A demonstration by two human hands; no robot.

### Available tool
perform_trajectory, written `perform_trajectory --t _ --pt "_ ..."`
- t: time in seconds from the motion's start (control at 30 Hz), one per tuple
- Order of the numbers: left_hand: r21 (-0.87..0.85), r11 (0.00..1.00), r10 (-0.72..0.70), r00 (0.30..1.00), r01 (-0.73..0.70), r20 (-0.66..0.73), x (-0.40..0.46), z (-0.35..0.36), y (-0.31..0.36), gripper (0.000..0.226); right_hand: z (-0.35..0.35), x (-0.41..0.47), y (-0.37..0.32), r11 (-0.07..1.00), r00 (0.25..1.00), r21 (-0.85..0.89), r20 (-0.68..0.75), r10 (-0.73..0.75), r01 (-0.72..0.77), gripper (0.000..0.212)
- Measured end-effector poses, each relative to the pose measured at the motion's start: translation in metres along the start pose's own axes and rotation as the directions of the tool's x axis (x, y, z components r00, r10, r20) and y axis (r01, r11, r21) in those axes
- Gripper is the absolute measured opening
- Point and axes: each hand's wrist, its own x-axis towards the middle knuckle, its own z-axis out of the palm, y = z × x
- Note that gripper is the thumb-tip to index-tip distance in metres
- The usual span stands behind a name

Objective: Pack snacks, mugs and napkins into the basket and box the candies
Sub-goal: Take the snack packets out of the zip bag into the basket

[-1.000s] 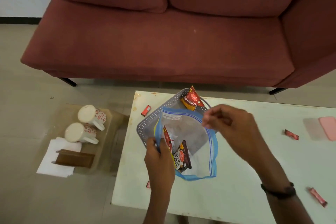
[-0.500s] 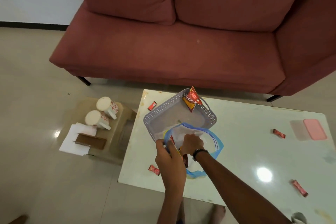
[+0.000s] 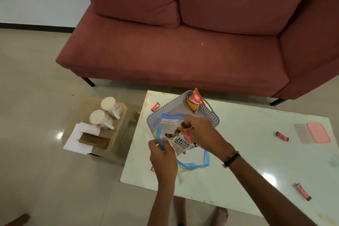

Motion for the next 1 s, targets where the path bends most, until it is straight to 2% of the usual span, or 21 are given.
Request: perform_trajectory --t 0.17,0.27,0.4,0.5,0.57,0.73,0.87,1.0 --pt "-0.007 1.000 -0.027 0.999 0.027 0.042 0.013 0.017 0.018 0.012 -0.054 0.007 -0.008 0.990 0.991 0.120 -0.121 -0.058 0.073 0.001" --pt "0.004 1.000 -0.006 1.000 0.006 0.027 0.024 0.025 0.025 0.013 -0.084 0.020 0.000 0.981 0.961 0.123 -0.252 -0.116 0.151 0.015" --pt "0.050 0.999 0.011 0.999 -0.009 -0.032 0.039 0.027 0.017 0.013 -0.124 0.043 0.022 0.972 0.902 0.155 -0.421 -0.098 0.178 0.015" --pt "0.076 0.997 0.003 0.999 0.000 -0.045 0.046 0.025 0.009 0.009 -0.133 0.068 0.053 0.982 0.883 0.142 -0.467 -0.042 0.122 0.014" --pt "0.085 0.996 0.014 0.999 -0.010 -0.048 0.051 0.026 0.005 0.007 -0.119 0.093 0.081 0.991 0.904 0.128 -0.427 0.020 0.039 0.014" --pt "0.082 0.996 0.029 0.999 -0.027 -0.025 0.063 0.037 0.003 0.010 -0.041 0.156 0.153 0.985 0.963 0.001 -0.207 0.171 -0.174 0.021" --pt "0.071 0.997 0.031 0.999 -0.030 -0.010 0.070 0.043 0.006 0.012 0.010 0.184 0.193 0.954 0.954 -0.082 -0.113 0.279 -0.289 0.011" --pt "0.074 0.997 0.026 0.999 -0.028 0.032 0.072 0.044 0.008 0.013 0.037 0.196 0.214 0.932 0.932 -0.070 -0.099 0.349 -0.357 0.010"
